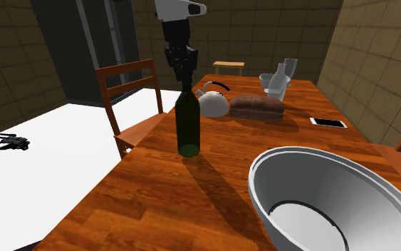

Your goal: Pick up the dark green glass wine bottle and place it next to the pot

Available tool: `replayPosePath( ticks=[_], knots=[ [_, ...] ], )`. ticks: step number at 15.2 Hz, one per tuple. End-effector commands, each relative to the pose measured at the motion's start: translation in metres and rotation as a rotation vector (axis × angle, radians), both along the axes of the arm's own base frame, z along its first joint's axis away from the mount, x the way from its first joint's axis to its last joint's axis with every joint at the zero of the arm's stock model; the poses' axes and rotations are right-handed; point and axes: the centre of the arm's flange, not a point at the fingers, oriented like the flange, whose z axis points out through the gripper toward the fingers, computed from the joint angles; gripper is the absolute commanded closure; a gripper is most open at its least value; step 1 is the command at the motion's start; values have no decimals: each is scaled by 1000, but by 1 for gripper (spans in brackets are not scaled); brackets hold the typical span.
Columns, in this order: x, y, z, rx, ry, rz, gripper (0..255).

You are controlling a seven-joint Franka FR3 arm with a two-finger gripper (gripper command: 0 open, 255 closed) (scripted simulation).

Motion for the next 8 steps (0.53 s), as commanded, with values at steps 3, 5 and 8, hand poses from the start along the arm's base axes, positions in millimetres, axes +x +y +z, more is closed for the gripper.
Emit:
replayPosePath(
  ticks=[3, 5, 8],
  knots=[
    [-1, 0, 21, 0, 0, 0, 255],
    [-1, 0, 31, 0, 0, 0, 255],
    [-1, 0, 47, 0, 0, 0, 255]
  ],
)
